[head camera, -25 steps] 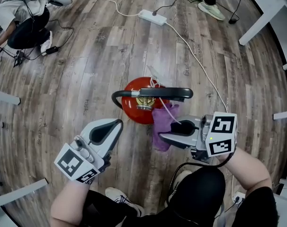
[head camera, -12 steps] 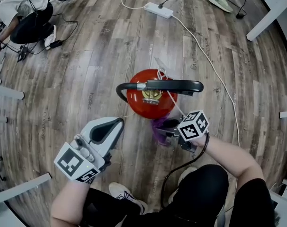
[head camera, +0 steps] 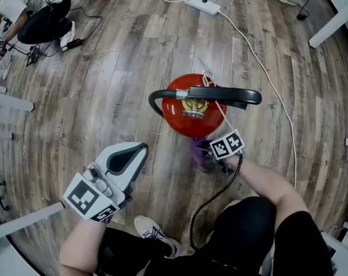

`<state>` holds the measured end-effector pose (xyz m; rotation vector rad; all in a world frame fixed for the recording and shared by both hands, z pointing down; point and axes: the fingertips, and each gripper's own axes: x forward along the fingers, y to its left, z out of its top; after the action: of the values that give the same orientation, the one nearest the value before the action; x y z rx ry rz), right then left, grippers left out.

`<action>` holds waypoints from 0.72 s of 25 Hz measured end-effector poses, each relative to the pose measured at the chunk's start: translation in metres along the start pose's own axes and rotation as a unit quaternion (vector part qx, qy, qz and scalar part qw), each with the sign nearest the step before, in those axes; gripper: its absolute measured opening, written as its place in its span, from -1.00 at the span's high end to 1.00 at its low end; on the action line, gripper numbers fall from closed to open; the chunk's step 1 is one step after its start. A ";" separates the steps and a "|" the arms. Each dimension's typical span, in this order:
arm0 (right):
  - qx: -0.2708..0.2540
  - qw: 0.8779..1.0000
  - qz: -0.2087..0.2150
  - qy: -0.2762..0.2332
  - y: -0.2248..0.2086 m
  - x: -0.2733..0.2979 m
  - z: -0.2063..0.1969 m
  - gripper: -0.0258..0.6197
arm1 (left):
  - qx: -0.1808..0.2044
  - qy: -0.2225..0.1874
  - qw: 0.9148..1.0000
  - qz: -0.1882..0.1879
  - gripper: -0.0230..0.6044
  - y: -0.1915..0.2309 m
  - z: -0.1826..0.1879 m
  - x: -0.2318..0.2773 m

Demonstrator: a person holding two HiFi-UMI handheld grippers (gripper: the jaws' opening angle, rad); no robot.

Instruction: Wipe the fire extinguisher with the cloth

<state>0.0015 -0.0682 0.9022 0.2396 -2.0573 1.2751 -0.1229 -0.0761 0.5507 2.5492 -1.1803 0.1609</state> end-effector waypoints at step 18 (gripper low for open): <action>-0.089 0.968 0.155 -0.175 0.249 -0.194 0.116 0.70 | 0.005 -0.040 0.999 -0.027 0.91 -0.014 0.023 0.018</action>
<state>-0.0293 -0.0799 0.5678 0.0626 -2.5775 1.2894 -0.1009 -0.0881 0.5301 2.6155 -1.1415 0.0545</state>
